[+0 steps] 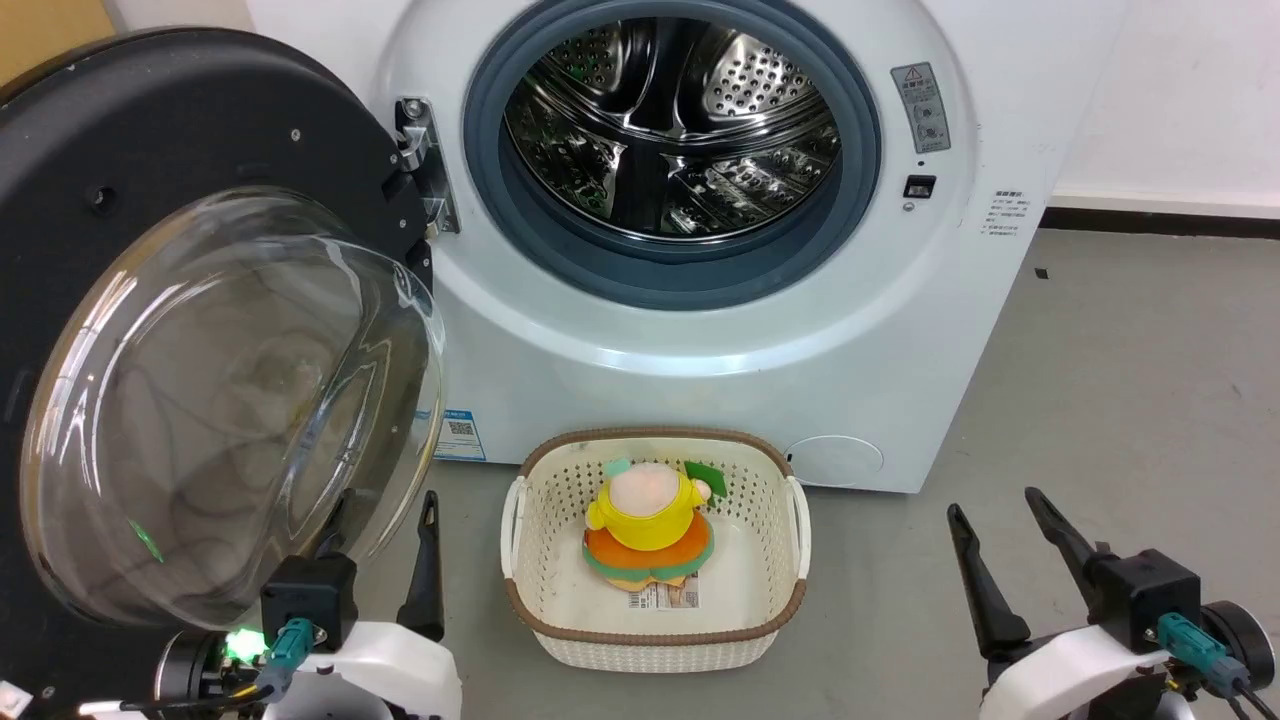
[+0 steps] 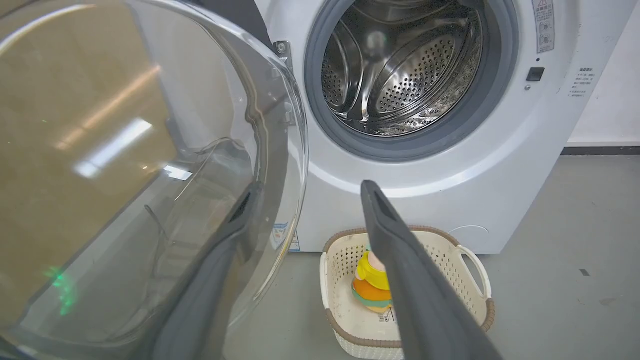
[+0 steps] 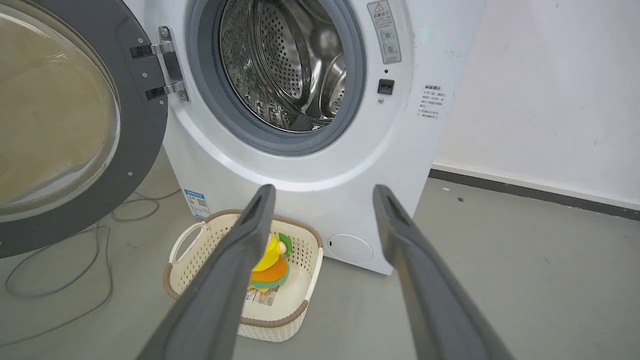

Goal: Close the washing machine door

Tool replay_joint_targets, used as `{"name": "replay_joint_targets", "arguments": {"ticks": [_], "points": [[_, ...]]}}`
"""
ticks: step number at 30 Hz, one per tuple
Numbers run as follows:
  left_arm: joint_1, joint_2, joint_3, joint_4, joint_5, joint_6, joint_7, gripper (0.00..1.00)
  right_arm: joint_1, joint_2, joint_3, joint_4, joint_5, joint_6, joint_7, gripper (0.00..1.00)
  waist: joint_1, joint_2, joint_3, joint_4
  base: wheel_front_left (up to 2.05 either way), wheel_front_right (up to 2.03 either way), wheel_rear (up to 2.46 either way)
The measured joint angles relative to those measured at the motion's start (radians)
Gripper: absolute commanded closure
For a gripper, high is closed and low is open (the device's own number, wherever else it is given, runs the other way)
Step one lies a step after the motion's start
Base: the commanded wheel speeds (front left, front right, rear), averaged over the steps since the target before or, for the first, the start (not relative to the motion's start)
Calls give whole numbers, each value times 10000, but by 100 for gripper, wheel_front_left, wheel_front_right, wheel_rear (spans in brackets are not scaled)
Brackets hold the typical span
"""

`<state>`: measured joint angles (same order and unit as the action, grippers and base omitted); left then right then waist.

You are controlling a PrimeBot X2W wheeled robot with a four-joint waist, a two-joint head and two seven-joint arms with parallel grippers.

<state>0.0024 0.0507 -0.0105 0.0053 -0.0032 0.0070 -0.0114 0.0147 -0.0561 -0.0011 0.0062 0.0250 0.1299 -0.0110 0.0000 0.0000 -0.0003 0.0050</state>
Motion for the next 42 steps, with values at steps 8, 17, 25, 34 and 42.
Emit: {"name": "replay_joint_targets", "arguments": {"ticks": [8,17,25,34,42], "points": [[0,0,-71,-6,-2,71,-173,0,18,-42,17,0,180,0,-188,0,0,0,-13,188,0,0,0],[0,0,-119,-29,-59,115,-355,0,91,-100,65,4,468,0,-364,0,0,0,-39,583,0,0,0],[1,2,-188,-79,-73,167,-522,0,134,-150,117,15,660,0,-529,0,0,0,-67,1041,0,0,0],[6,4,-286,-123,-75,178,-702,0,178,-205,192,36,826,0,-719,0,0,0,-116,1610,0,0,0],[97,12,-305,-251,-77,286,-880,0,177,-314,378,102,1093,0,-880,0,0,0,-99,1995,0,0,0]]}}
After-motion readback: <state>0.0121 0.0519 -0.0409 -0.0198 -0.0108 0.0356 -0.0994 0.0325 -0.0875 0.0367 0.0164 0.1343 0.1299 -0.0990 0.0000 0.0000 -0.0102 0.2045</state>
